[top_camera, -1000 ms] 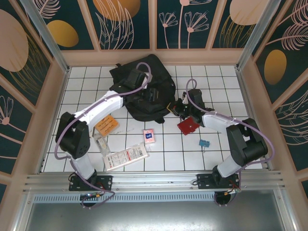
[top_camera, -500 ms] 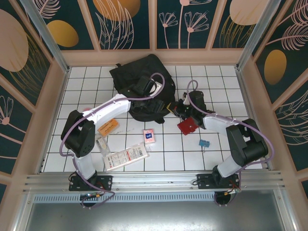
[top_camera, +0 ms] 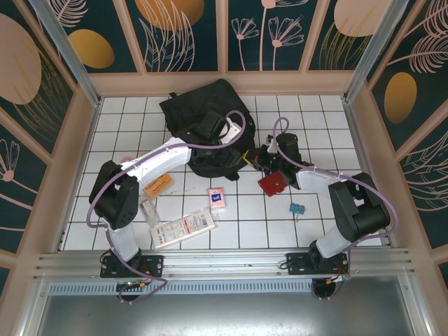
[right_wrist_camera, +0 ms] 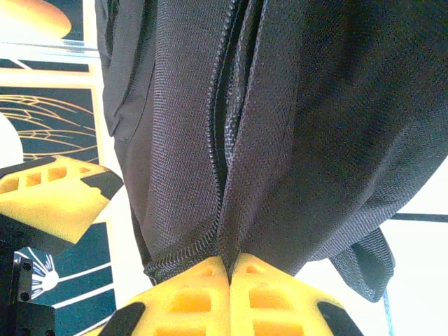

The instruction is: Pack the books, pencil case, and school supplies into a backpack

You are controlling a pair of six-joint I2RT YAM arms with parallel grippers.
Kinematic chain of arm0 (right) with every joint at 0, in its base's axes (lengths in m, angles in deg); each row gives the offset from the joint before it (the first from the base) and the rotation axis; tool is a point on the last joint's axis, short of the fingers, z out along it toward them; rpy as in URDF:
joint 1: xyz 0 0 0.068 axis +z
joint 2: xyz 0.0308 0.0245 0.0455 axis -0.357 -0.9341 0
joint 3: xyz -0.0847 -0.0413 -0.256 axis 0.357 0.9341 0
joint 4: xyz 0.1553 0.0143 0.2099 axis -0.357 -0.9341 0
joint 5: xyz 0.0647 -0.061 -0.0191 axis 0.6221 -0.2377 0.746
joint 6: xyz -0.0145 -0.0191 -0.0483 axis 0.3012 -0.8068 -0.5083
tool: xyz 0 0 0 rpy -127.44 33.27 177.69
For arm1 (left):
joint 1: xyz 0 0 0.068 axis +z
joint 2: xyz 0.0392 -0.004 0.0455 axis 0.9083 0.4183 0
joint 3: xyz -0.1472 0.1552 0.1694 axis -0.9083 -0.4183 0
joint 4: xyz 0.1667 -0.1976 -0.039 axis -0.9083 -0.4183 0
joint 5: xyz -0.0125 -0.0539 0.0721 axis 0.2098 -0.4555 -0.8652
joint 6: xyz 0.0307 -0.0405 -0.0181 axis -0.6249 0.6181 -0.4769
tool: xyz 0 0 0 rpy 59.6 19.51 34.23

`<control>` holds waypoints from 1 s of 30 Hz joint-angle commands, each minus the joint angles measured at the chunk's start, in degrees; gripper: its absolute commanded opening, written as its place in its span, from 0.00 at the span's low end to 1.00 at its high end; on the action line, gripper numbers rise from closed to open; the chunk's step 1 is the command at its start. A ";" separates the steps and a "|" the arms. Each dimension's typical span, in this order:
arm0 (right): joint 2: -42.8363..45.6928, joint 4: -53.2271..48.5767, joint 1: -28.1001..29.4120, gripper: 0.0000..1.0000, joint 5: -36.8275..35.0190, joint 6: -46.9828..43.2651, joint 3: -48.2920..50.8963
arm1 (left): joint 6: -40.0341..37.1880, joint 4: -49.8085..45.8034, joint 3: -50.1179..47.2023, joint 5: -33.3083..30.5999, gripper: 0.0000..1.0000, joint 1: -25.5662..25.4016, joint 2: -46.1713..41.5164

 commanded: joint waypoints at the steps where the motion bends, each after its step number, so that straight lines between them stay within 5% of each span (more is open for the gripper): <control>1: 0.53 3.53 -0.29 0.00 1.96 0.33 0.81 | -2.31 -1.11 0.58 3.68 0.82 -0.33 -0.73; 12: 0.44 4.67 -0.33 0.00 2.66 1.02 1.25 | -2.32 -1.30 0.83 -3.64 0.80 -0.31 2.29; 23: 0.37 5.01 -0.32 0.00 2.75 1.42 1.08 | -1.58 -2.55 3.46 -3.23 0.72 -0.35 6.11; 25: 0.31 5.20 -0.33 0.00 2.76 1.53 0.90 | -1.44 -2.46 4.00 -3.91 0.64 -0.35 6.56; 30: 0.66 3.85 -0.29 0.00 2.08 0.83 0.58 | -1.16 0.15 3.39 -4.41 0.21 -0.33 4.52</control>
